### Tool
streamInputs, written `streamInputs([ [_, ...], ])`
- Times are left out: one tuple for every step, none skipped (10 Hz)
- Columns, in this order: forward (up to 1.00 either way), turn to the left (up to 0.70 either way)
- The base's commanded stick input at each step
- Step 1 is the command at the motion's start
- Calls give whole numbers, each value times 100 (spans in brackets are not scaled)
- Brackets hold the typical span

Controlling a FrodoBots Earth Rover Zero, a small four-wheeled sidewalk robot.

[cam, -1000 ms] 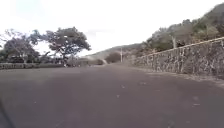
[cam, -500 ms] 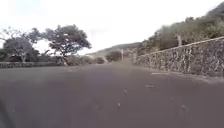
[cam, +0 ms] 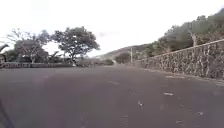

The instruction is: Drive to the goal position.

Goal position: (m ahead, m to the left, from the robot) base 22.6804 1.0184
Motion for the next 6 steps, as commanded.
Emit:
streamInputs([
  [100, 0],
  [100, 1],
  [100, 1],
  [100, 0],
  [100, 0],
  [100, 0],
])
